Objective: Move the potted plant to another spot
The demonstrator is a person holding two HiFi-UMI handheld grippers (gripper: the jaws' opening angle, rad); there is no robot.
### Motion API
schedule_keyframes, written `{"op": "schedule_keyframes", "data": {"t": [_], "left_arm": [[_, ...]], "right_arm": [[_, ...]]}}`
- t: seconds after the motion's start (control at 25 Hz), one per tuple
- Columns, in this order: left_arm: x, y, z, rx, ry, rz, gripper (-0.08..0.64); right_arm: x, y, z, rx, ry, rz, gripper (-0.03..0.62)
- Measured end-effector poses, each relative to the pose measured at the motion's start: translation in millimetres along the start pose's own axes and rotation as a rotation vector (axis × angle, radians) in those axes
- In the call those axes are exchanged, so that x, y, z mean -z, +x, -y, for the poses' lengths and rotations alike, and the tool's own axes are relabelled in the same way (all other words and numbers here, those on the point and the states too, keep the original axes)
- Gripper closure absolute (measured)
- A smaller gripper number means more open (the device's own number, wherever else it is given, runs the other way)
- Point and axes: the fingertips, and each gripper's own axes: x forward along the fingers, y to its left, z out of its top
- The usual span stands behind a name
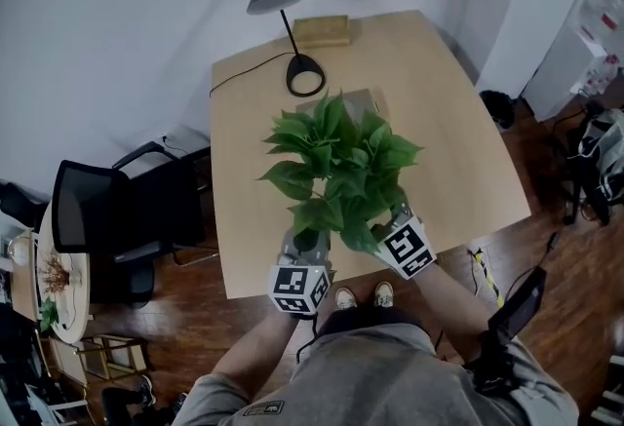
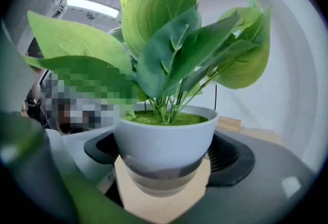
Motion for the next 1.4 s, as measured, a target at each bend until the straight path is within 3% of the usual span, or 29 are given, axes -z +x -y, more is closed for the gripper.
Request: {"op": "schedule_keyframes", "data": {"t": [0.56,0.92,1.4], "left_arm": [[98.0,9.8,2.8,0.083,0.027,-0.223,0.566],[147.6,9.8,8.3,0.104,0.047,-0.29,0.566],[161.4,12.1,7.6,0.147,0.043,-0.347,0.566]], "right_arm": [[104.5,-0.3,-21.0,0.066,0.112,-0.101,0.074],[161.5,-11.1,-40.4,0.094,0.146,-0.115,0.074],[176.8,-9.3,-45.3,0.105,0.114,-0.132,0.074]]}}
